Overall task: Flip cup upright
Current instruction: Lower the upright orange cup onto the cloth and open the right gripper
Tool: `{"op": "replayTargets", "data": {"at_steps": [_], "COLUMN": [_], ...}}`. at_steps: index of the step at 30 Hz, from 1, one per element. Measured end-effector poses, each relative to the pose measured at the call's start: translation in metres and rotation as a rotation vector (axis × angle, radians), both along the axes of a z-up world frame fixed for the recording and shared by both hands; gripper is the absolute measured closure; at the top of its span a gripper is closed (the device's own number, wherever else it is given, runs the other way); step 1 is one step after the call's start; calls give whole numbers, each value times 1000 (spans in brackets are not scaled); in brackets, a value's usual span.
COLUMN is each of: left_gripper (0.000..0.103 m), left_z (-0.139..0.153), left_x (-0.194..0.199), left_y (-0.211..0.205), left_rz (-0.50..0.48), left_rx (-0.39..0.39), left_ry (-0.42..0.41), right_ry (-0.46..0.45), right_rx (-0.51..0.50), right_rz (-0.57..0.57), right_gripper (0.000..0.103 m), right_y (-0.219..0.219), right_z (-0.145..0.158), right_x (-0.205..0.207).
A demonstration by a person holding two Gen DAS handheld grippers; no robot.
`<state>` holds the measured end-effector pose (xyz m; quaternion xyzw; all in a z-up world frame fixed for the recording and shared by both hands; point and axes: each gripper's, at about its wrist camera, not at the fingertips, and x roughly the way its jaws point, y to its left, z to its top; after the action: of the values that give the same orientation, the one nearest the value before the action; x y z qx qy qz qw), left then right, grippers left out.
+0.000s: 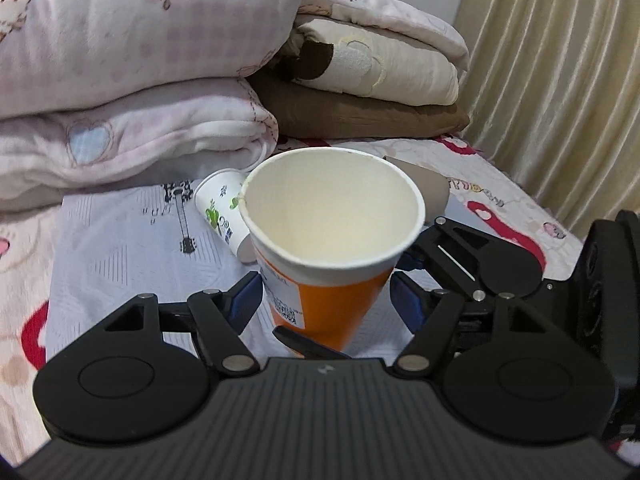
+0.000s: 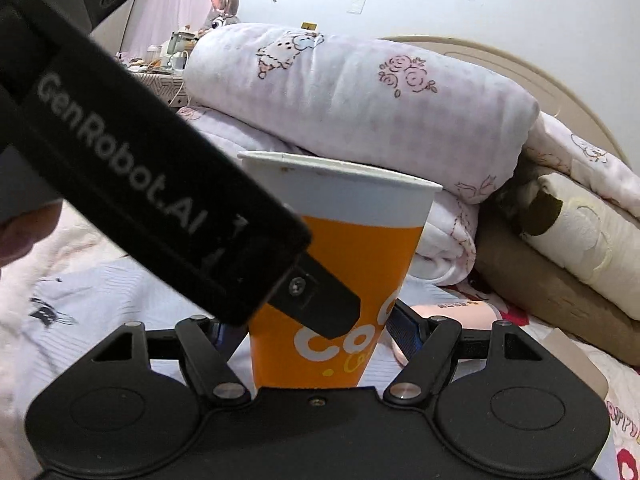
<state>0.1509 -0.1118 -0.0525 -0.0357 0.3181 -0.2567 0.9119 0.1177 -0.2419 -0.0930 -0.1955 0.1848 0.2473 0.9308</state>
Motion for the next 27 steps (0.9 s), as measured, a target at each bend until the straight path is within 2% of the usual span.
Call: {"op": "replayTargets", "data": {"at_steps": [5, 14, 24, 27], "left_gripper": [34, 34, 34, 34], "left_z": [-7, -21, -22, -20], "left_x": [4, 13, 9, 4], "left_y": [-16, -20, -25, -26], "left_rz": [-17, -18, -15, -26], "left_rx": [46, 17, 29, 31], "left_ry": [-47, 3, -17, -24], "right_ry": [-8, 79, 74, 67], "right_rx": [34, 126, 123, 105], "right_rz": [-41, -81, -77, -83], "right_gripper": [25, 25, 25, 24], "right_y": [-7, -22, -23, -23], "right_z": [-10, -19, -24, -25], "right_x": [18, 36, 43, 31]}}
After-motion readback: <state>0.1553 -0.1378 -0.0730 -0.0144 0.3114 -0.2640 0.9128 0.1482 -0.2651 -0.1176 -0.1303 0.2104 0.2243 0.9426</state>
